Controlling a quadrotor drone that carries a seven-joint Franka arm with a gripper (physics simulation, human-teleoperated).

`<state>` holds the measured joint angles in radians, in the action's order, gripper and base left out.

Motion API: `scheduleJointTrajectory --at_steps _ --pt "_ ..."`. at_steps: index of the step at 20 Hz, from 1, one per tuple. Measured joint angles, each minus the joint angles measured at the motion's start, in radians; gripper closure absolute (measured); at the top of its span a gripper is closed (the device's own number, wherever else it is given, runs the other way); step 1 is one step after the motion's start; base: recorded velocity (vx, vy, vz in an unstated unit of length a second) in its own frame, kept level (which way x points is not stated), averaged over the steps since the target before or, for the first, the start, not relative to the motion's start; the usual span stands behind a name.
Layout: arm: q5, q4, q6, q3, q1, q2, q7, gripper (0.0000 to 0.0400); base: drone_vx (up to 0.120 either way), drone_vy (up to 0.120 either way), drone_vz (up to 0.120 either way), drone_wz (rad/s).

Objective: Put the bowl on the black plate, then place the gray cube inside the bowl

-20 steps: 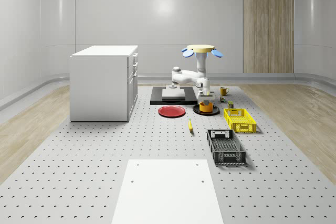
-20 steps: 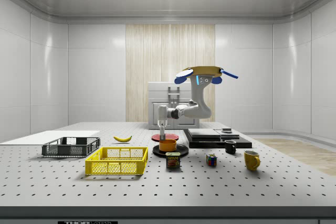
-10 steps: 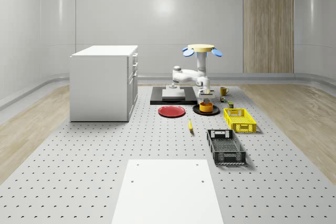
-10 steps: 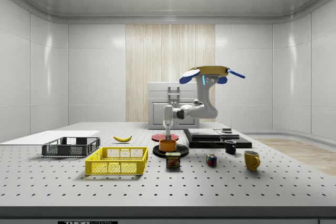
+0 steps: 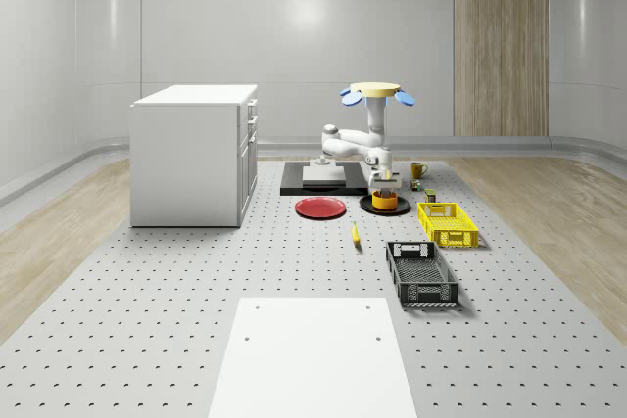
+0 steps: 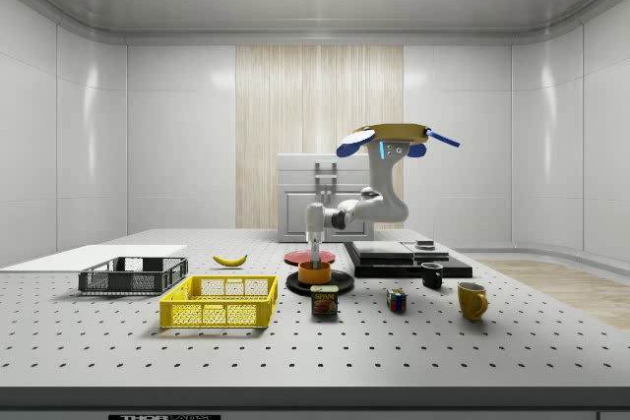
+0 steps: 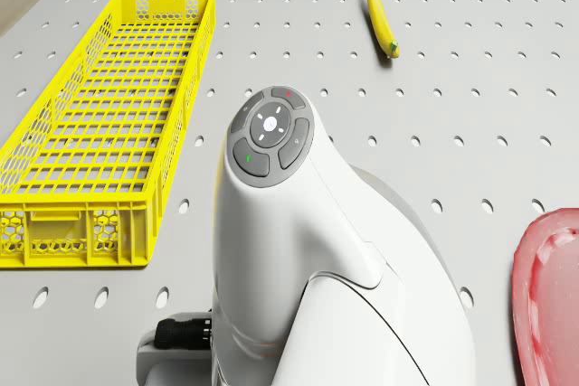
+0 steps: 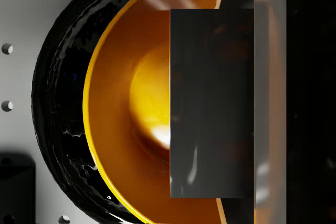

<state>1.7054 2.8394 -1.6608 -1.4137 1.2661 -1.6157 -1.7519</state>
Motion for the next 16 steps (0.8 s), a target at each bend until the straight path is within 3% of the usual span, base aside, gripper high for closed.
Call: scheduleJointTrajectory --at_steps 8,11,16 --pt "0.092 -0.018 -0.026 0.096 0.016 0.006 -0.003 0.015 0.0 0.0 0.0 0.0" --pt "0.107 -0.022 -0.028 0.111 0.018 0.01 -0.003 0.0071 0.0 0.0 0.0 0.0" --pt "0.071 -0.012 -0.009 0.071 0.008 0.015 -0.001 0.002 0.0 0.0 0.0 0.0"
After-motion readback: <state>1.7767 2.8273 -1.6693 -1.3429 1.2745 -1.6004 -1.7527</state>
